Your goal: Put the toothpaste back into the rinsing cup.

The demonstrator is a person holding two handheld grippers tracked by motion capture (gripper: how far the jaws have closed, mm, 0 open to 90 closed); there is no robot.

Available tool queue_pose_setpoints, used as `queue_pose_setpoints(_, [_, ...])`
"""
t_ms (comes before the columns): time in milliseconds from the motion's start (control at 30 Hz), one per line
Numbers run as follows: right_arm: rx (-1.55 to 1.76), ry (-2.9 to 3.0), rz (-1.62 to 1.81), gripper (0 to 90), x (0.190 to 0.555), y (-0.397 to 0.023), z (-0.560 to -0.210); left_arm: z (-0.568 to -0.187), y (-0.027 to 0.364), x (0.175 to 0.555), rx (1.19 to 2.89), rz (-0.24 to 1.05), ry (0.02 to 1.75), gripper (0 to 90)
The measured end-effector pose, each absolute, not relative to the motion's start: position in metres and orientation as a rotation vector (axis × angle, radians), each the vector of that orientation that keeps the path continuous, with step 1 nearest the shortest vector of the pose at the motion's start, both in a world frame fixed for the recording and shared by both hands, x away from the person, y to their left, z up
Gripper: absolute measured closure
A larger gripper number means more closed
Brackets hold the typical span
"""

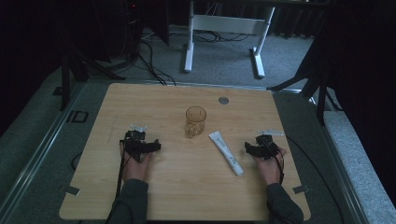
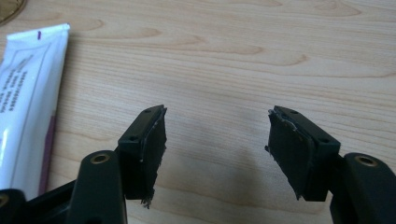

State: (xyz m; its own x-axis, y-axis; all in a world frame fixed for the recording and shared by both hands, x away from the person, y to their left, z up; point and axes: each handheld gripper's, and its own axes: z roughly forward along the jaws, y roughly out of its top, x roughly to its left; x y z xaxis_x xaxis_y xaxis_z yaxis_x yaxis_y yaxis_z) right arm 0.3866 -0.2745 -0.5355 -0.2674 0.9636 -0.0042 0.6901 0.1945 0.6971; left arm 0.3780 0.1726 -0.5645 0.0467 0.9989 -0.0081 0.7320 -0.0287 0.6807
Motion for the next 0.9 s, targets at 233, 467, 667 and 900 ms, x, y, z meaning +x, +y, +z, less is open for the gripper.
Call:
queue_pose_setpoints(233, [1.551,2.032,0.826,36.6,0.388,-0.272,-0.533,-0.564,0.173,0.378,1.815,0.674,1.737,0.0])
queue_pose_setpoints(467, [1.531,2.041,0.834,38.9,0.388,-0.267,-0.527,-0.564,0.173,0.378,1.815,0.674,1.737,0.0])
queue_pose_setpoints(667, [1.512,2.058,0.826,41.7,0.387,-0.263,-0.522,-0.564,0.173,0.378,1.815,0.675,1.737,0.0])
queue_pose_setpoints(900, [1.479,2.067,0.801,43.1,0.386,-0.258,-0.512,-0.564,0.173,0.378,1.815,0.674,1.737,0.0])
